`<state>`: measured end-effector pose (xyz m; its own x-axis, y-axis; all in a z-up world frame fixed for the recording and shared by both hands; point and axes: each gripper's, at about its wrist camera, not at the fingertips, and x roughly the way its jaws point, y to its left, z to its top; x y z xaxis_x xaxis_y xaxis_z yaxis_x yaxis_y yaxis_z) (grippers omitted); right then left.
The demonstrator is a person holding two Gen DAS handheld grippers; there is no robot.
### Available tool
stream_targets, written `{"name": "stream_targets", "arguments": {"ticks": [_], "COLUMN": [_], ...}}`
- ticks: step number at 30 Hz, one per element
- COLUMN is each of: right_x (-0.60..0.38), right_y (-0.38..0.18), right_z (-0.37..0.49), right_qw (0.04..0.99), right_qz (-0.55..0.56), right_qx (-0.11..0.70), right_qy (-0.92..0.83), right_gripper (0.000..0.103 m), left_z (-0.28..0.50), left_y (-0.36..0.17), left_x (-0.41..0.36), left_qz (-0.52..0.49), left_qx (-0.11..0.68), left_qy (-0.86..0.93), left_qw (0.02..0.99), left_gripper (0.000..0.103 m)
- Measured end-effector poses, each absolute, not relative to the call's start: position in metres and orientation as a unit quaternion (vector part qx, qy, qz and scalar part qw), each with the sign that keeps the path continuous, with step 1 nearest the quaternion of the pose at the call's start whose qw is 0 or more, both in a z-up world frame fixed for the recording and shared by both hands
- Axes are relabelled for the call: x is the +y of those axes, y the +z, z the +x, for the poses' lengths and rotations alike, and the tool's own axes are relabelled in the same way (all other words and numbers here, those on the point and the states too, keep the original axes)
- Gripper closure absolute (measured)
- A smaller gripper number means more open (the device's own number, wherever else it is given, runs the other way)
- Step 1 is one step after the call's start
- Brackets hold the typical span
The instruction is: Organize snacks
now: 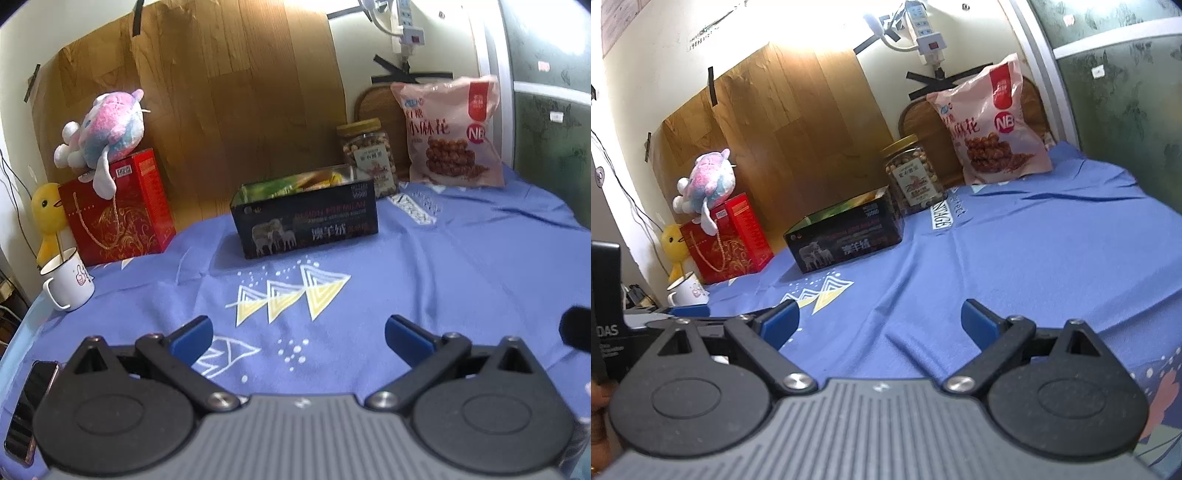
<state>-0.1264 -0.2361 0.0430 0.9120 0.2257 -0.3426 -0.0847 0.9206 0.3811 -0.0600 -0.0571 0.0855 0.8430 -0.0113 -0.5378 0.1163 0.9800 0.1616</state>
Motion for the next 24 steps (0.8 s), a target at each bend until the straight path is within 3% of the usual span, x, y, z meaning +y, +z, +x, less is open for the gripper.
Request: {"name": "stream_targets", "arguments": {"ticks": [10, 24], "right_x": [-0.251, -0.235], "right_y": [0.039, 0.04], "right_z": [-0.138, -0.131], "right_qw": [0.962, 0.962], "right_qz": [0.194, 0.179], "right_qx": [0.177, 0.198], "right_qy": [0.076, 0.057], "right_gripper": [0.007, 0.007], "left_z": [-0.065, -0.048], "left_y": [0.088, 0.077], "left_x": [-0.082, -0.051], "left_qz": [0.113, 0.096], "left_qx": [0.283, 0.281], "left_qy": [-0.051, -0.044], "left_qw": [0.951, 0.954], "left_gripper": [0.0, 0.0]}}
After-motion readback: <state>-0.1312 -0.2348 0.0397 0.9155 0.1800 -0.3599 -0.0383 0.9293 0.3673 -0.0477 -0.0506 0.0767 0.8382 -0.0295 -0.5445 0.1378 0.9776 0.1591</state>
